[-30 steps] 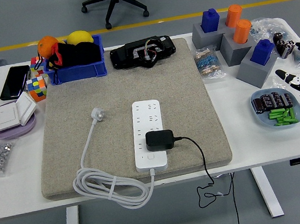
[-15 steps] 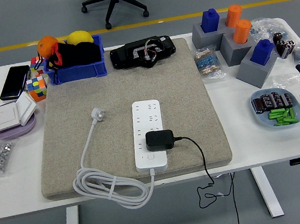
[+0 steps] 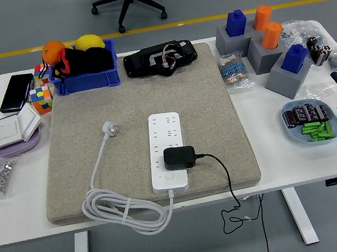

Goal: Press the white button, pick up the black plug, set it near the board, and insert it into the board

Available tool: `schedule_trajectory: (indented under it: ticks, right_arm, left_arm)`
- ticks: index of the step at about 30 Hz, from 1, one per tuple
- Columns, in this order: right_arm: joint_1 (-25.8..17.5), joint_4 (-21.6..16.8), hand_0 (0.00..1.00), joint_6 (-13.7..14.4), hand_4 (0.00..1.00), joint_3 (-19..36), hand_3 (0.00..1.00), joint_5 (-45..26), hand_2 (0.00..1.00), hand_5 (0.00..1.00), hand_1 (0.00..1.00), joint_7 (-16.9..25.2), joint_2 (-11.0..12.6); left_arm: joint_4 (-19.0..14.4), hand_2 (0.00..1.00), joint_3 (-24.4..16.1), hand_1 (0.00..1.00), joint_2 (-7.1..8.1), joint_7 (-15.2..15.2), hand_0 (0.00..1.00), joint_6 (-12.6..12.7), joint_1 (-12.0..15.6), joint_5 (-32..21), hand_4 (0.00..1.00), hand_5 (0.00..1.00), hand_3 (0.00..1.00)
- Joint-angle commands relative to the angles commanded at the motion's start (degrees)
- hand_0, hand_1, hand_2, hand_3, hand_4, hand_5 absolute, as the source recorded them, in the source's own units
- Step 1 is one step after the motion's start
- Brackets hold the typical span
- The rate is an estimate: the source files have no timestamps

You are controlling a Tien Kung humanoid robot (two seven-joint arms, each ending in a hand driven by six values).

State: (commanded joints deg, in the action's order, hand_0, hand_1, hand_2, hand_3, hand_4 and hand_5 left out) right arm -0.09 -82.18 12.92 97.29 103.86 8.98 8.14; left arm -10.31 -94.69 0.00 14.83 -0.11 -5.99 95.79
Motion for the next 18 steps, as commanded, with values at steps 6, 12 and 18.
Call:
schedule_trajectory:
  ticks: [6, 12, 18]
  right_arm:
    - [-0.1, -0.6, 0.806, 0.0, 0.998, 1.2, 0.757, -0.1, 0.723, 0.589, 0.740, -0.1, -0.2]
    - [-0.5, -0.9, 0.799, 0.0, 0.998, 2.1, 0.756, -0.3, 0.721, 0.575, 0.735, -0.3, -0.5]
    - [-1.4, -1.3, 0.792, -0.2, 0.998, 2.6, 0.754, -0.1, 0.719, 0.565, 0.731, -0.6, -1.1]
  left_arm:
    - [0.0, 0.509, -0.3, 0.497, 0.00, 0.0, 0.466, 0.0, 0.3, -0.1, 0.571, 0.275, 0.579]
    - [0.0, 0.510, -0.9, 0.497, 0.00, 0.1, 0.467, 0.0, 0.8, 0.8, 0.572, 0.275, 0.579]
    - [0.0, 0.510, -0.7, 0.497, 0.15, -0.1, 0.467, 0.1, 1.4, 0.6, 0.572, 0.275, 0.579]
